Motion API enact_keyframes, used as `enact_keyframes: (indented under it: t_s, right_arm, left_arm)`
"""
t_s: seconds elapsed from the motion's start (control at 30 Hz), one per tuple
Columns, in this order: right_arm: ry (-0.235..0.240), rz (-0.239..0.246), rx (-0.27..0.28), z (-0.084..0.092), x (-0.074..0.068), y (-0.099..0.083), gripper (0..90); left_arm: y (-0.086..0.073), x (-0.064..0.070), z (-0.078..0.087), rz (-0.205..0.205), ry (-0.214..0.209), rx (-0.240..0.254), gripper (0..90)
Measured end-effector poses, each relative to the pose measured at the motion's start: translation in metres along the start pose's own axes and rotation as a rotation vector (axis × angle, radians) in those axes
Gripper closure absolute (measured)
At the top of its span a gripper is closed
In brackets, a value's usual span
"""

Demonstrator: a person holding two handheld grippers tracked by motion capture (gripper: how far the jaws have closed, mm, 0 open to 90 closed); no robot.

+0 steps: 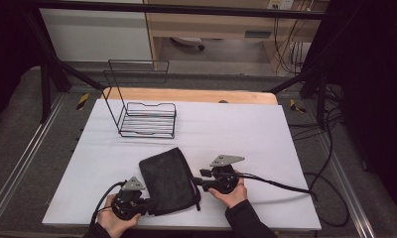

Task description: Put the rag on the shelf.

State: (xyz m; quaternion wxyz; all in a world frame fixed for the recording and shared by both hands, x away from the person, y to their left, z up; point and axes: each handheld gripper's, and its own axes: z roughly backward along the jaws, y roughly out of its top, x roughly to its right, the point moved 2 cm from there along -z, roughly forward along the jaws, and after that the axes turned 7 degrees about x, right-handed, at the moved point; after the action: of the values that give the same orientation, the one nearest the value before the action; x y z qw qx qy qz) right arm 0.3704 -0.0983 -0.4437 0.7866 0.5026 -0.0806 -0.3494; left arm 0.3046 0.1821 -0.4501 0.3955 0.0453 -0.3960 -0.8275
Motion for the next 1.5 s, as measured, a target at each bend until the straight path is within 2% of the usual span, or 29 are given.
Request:
enact_keyframes:
  t_s: [0.2, 0.37, 0.43, 0.5, 0.67, 0.7, 0.73, 0.77, 0.8, 0.83, 0.9, 1.0, 1.13, 1.2, 1.3, 1.33, 1.37, 1.43, 1.5]
  right_arm:
    - [-0.02, 0.009, -0.009, -0.001, 0.002, -0.003, 46.4]
    - [-0.029, 0.012, -0.01, -0.003, 0.002, -0.004, 39.1]
    - [-0.032, 0.015, -0.004, -0.003, 0.002, -0.004, 37.0]
    - [-0.048, 0.023, 0.011, -0.003, 0.003, -0.003, 29.6]
    - [-0.057, 0.028, 0.012, -0.004, 0.003, -0.004, 23.5]
    - [-0.059, 0.03, 0.014, -0.004, 0.004, -0.004, 22.9]
    - [-0.059, 0.03, 0.014, -0.004, 0.004, -0.004, 22.9]
    - [-0.06, 0.034, 0.018, -0.004, 0.004, -0.004, 21.8]
    - [-0.062, 0.036, 0.023, -0.003, 0.004, -0.003, 20.1]
    - [-0.062, 0.036, 0.023, -0.003, 0.004, -0.003, 20.1]
    - [-0.063, 0.035, 0.028, -0.003, 0.005, -0.002, 18.1]
    - [-0.066, 0.038, 0.034, -0.003, 0.006, -0.001, 17.1]
    - [-0.049, 0.012, 0.05, -0.006, 0.005, 0.0, 20.6]
    - [-0.05, 0.008, 0.057, -0.012, 0.007, 0.003, 22.1]
    - [-0.067, 0.006, 0.061, -0.026, 0.01, 0.011, 25.1]
    - [-0.07, -0.002, 0.06, -0.033, 0.011, 0.014, 26.1]
    - [-0.074, -0.013, 0.052, -0.047, 0.014, 0.019, 28.1]
    - [-0.08, -0.021, 0.044, -0.062, 0.016, 0.023, 29.1]
    - [-0.085, -0.028, 0.033, -0.069, 0.017, 0.025, 29.9]
  left_arm:
    - [-0.002, -0.011, 0.011, -0.028, 0.006, -0.021, 82.4]
    - [-0.003, -0.02, 0.02, -0.032, -0.001, -0.03, 82.4]
    - [-0.003, -0.023, 0.024, -0.036, 0.01, -0.018, 82.3]
    - [-0.002, -0.025, 0.027, -0.063, 0.043, -0.016, 82.0]
    - [-0.003, -0.024, 0.025, -0.075, 0.054, -0.023, 78.9]
    - [-0.002, -0.024, 0.026, -0.07, 0.051, -0.017, 77.0]
    - [-0.001, -0.024, 0.027, -0.054, 0.047, 0.01, 77.0]
    - [0.0, -0.025, 0.029, -0.039, 0.053, 0.043, 73.7]
    - [0.003, -0.027, 0.03, -0.026, 0.06, 0.069, 63.3]
    - [0.005, -0.029, 0.032, -0.014, 0.068, 0.091, 63.3]
    - [0.009, -0.033, 0.033, 0.005, 0.097, 0.118, 55.8]
    - [0.015, -0.044, 0.028, 0.024, 0.139, 0.142, 51.9]
    - [0.024, -0.066, 0.015, 0.034, 0.218, 0.145, 48.5]
    - [0.028, -0.077, 0.009, 0.085, 0.206, 0.154, 48.5]
    - [0.033, -0.085, 0.0, 0.08, 0.228, 0.137, 51.1]
    - [0.034, -0.087, -0.003, 0.093, 0.221, 0.13, 52.0]
    - [0.034, -0.088, -0.006, 0.1, 0.205, 0.123, 55.9]
    - [0.034, -0.088, -0.01, 0.095, 0.203, 0.115, 57.1]
    - [0.034, -0.088, -0.012, 0.101, 0.179, 0.112, 59.9]
